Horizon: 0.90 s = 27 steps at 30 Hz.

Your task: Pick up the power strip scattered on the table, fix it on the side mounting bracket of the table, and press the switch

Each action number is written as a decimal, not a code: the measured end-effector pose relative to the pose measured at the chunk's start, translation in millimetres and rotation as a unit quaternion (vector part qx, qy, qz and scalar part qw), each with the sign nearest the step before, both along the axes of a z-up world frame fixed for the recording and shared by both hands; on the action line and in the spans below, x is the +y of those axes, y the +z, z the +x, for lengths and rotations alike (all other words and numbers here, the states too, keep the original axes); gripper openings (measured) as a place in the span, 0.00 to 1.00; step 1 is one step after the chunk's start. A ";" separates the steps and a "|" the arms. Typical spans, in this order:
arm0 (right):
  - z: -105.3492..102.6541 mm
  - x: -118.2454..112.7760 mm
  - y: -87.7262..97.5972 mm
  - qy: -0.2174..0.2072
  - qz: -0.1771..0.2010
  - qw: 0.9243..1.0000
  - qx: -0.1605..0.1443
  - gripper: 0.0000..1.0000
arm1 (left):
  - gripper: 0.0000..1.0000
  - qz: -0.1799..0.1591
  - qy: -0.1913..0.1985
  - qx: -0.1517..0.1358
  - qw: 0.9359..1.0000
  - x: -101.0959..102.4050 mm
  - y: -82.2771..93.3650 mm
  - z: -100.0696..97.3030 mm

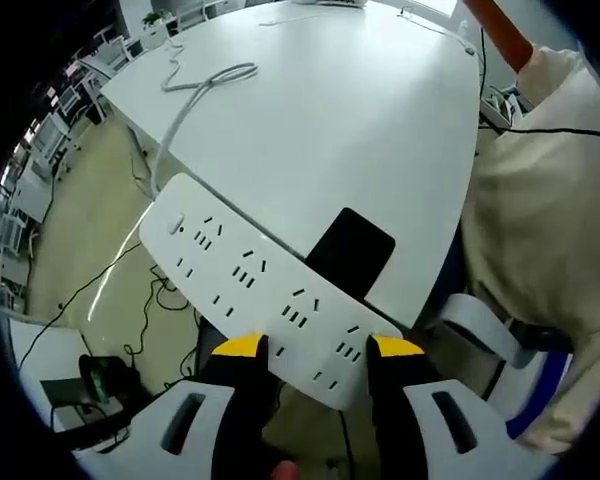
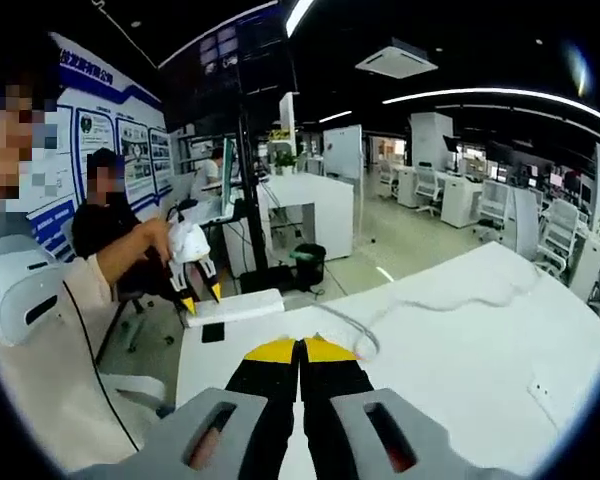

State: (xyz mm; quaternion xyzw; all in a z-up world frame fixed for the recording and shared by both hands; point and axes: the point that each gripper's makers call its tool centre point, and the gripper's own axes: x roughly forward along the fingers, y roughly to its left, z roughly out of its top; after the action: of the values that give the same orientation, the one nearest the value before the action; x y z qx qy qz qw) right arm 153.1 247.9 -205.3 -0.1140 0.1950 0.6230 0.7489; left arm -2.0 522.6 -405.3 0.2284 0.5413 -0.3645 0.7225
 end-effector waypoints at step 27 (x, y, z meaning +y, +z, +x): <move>-2.0 67.3 -11.1 0.053 -0.039 0.998 0.019 0.00 | 0.44 0.012 -0.003 0.009 1.000 -2.0 -0.9 2.8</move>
State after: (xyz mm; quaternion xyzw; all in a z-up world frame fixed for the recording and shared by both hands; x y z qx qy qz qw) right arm 151.1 315.2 -216.4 -0.1411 0.2274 0.6557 0.7060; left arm 0.8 520.5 -406.2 0.2356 0.5517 -0.3618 0.7136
